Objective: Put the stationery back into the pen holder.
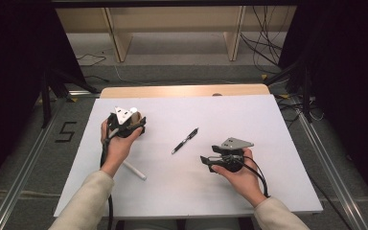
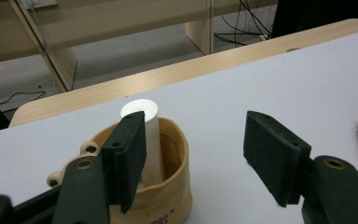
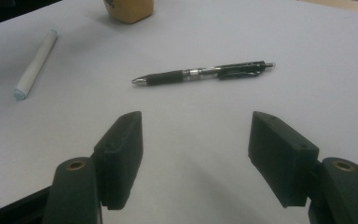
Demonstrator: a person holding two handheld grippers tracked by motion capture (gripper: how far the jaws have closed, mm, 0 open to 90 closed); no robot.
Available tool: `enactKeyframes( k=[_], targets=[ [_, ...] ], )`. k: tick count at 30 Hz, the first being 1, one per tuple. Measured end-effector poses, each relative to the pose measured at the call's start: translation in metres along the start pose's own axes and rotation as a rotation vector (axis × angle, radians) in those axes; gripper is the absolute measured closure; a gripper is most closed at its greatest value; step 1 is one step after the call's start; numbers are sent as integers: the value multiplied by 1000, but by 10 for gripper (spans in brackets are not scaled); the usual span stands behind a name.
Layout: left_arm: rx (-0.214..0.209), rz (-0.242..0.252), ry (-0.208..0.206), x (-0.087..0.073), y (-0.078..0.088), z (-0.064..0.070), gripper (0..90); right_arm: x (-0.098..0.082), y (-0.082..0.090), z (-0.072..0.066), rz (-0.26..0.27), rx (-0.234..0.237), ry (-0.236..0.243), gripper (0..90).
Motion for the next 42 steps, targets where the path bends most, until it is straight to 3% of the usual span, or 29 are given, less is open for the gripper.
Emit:
enactKeyframes(
  k=[6,27,42],
  targets=[
    [-45,-16,1,-7,8,8,370,0,0,0,-3,0,-1,358],
    [-107,-45,-50,-38,29,25,348,-1,0,0,-4,-4,1,354],
    [-108,-86,-42,-61,41,23,345,-2,1,0,-4,-4,6,351]
  ],
)
Point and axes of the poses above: each handheld gripper's, and its own axes: y roughly backward along the jaws, x roughly out of its top, z roughly to its right, the point moved 10 cm from there along -y, roughly forward along the jaws, and after that the axes turned 13 degrees about -z, right-handed, at the moved point
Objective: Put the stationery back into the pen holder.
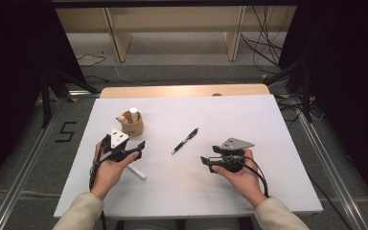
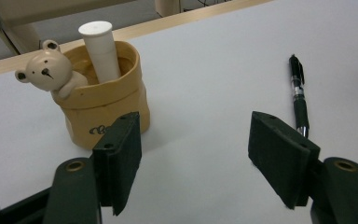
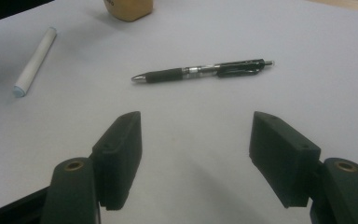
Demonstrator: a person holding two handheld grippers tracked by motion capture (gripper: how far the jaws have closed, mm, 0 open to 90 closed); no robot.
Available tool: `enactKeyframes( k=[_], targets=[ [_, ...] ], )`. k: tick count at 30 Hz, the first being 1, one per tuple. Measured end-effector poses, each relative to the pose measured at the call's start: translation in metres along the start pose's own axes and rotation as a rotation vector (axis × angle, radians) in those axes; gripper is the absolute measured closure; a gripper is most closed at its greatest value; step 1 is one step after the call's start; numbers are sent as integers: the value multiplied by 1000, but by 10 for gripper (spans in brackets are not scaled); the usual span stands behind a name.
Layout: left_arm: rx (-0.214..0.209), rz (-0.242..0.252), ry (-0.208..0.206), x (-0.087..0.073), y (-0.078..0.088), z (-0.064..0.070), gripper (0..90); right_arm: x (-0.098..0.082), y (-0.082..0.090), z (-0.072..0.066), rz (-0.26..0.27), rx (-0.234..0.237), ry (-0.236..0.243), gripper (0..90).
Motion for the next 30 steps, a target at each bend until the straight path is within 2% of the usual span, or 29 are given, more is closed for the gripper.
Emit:
enactKeyframes(
  k=[10,14,30],
  targets=[
    [-9,-36,-26,-15,4,-1,339,-1,-1,-2,-7,4,7,350],
    [-14,-43,-24,-19,5,-2,338,-1,-1,-2,-9,6,8,349],
    [-25,-68,-54,-23,10,-5,335,-2,-2,-2,-9,7,6,349]
  ],
)
Point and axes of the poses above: each handheld gripper's, and its own axes: y roughly backward along the jaws, x roughly out of its top, z roughly to its right, the point moved 10 cm from there along -y, roughly forward along the jaws, and after that the axes turned 13 degrees about -z, right-handed, at the moved point
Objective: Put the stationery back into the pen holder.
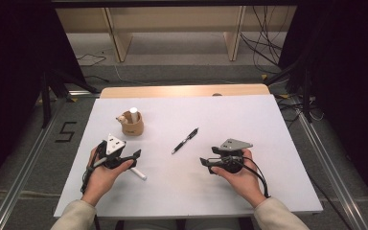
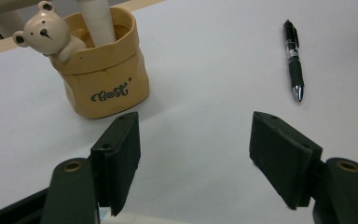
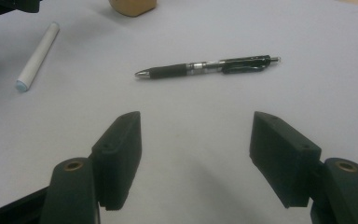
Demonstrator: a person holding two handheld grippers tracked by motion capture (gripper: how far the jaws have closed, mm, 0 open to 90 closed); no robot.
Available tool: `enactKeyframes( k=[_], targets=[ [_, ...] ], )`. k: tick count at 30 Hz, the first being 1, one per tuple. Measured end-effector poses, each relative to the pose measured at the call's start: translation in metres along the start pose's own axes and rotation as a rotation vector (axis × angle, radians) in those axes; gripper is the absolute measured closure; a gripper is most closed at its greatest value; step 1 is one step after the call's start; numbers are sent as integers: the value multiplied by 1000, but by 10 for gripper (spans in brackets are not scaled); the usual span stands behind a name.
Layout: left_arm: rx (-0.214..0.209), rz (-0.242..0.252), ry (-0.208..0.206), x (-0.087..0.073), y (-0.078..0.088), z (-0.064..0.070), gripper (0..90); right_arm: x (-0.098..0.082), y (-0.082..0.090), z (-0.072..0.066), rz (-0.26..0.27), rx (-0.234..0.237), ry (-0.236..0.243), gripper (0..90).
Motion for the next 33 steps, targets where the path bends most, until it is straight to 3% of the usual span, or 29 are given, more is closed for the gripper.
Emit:
enactKeyframes(
  k=[4,10,15,22,33],
  targets=[
    [-7,-9,-11,1,0,3,339,0,0,1,-1,-2,2,349],
    [-53,-18,-48,10,-8,27,350,-1,-2,1,-10,-5,4,349],
    [-95,-28,-74,23,-24,51,371,-1,-2,0,-10,-6,6,349],
    [-123,-62,-123,39,-50,77,394,-1,-1,2,-11,-9,-4,349],
    [-139,-91,-137,64,-86,100,453,-1,-1,3,-7,-9,-2,348]
  ],
)
Point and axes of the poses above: each handheld gripper's, and its own axes: y roughly backward along the jaws, x roughly out of its top, z roughly to its right, the point moved 10 cm from there along -y, roughly forward along the jaws, and after that the axes turned 13 degrees about -z, right-handed, at the moved point
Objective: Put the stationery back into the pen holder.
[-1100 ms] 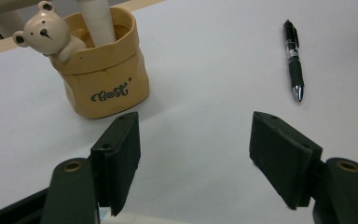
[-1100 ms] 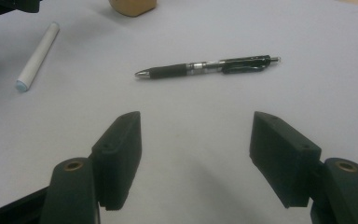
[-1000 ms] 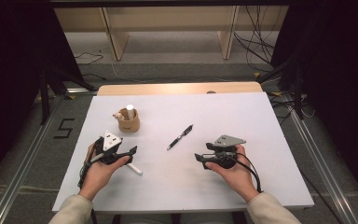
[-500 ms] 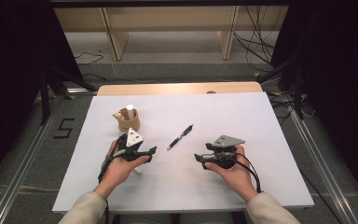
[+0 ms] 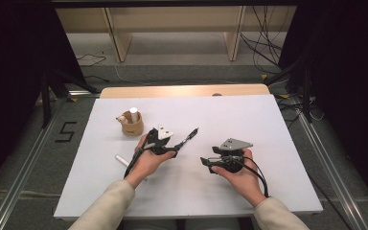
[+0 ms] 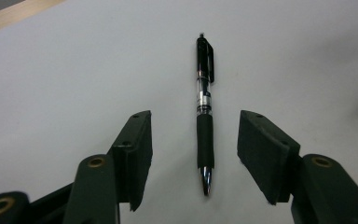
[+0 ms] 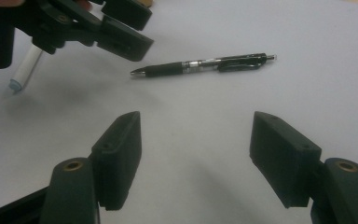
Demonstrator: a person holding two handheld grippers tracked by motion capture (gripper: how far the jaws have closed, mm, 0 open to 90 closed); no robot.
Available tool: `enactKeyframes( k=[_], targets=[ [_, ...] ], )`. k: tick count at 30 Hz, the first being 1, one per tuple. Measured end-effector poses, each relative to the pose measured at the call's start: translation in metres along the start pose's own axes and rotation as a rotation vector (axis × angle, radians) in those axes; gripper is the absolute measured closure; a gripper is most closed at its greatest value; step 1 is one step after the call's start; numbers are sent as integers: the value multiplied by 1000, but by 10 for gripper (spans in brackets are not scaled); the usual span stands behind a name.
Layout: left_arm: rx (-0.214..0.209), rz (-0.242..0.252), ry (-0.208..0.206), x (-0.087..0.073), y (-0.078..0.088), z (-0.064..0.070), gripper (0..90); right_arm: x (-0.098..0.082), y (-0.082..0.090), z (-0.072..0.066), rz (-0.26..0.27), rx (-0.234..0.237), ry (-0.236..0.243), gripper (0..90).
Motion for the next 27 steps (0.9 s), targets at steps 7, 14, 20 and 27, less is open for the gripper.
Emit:
enactKeyframes(
  k=[7,14,20,27],
  targets=[
    [3,-28,-17,9,-16,3,474,0,0,1,-2,0,-2,348],
    [-5,-38,-22,15,-25,8,492,0,1,1,-1,-1,-6,348],
    [-9,-45,-30,15,-29,10,529,0,0,1,-2,0,-4,348],
    [-8,-65,-24,17,-37,8,575,0,0,1,-4,0,-4,348]
  ],
)
Point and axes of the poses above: each handheld gripper's, and its own axes: y roughly backward along the jaws, x roughly out of its top, z roughly to its right, the point moved 10 cm from there along -y, roughly forward along the jaws, and after that the axes turned 13 degrees about -z, right-handed, at the moved point
